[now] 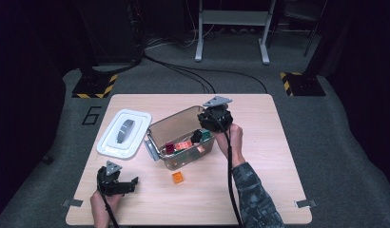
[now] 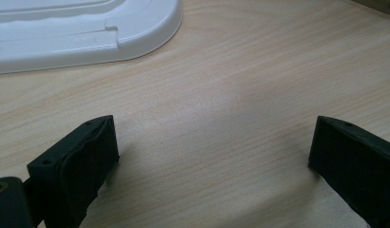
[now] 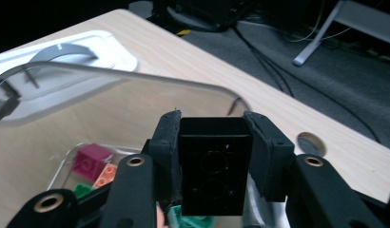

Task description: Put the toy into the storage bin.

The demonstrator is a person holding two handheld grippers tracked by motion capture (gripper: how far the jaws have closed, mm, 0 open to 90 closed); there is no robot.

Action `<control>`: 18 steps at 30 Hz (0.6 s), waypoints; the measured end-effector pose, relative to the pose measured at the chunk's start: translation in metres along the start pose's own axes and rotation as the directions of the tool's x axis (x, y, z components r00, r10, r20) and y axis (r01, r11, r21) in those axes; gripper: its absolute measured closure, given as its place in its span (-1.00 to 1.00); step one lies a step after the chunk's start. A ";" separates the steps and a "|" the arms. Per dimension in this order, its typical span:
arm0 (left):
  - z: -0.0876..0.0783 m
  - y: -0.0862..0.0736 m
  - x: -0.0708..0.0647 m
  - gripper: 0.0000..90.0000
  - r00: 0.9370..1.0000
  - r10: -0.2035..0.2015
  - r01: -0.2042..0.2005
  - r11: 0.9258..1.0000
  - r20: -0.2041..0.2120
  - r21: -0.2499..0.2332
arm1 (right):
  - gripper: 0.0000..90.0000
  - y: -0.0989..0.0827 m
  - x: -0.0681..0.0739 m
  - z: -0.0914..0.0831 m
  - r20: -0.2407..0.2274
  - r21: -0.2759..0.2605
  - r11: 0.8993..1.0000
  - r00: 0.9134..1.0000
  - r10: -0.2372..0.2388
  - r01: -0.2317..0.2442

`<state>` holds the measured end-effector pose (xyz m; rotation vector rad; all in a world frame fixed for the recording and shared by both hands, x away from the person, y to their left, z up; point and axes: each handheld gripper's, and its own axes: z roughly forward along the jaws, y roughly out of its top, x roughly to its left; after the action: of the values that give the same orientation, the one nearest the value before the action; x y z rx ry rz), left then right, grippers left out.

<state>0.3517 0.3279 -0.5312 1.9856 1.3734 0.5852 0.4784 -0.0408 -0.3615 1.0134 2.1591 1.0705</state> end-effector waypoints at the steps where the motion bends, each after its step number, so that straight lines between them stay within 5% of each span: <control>1: 0.000 0.000 0.000 -0.95 1.000 -0.001 0.001 1.000 0.000 0.001 | 0.30 -0.001 0.003 0.001 -0.008 0.004 1.000 1.000 -0.002 0.002; 18: -0.001 0.000 0.000 -0.95 1.000 0.002 -0.002 1.000 0.003 0.006 | 0.30 -0.023 0.013 0.014 -0.058 0.078 0.997 0.998 -0.008 0.012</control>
<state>0.3515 0.3281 -0.5307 1.9920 1.3740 0.5795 0.4720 -0.0334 -0.3898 1.0170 2.2664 1.0296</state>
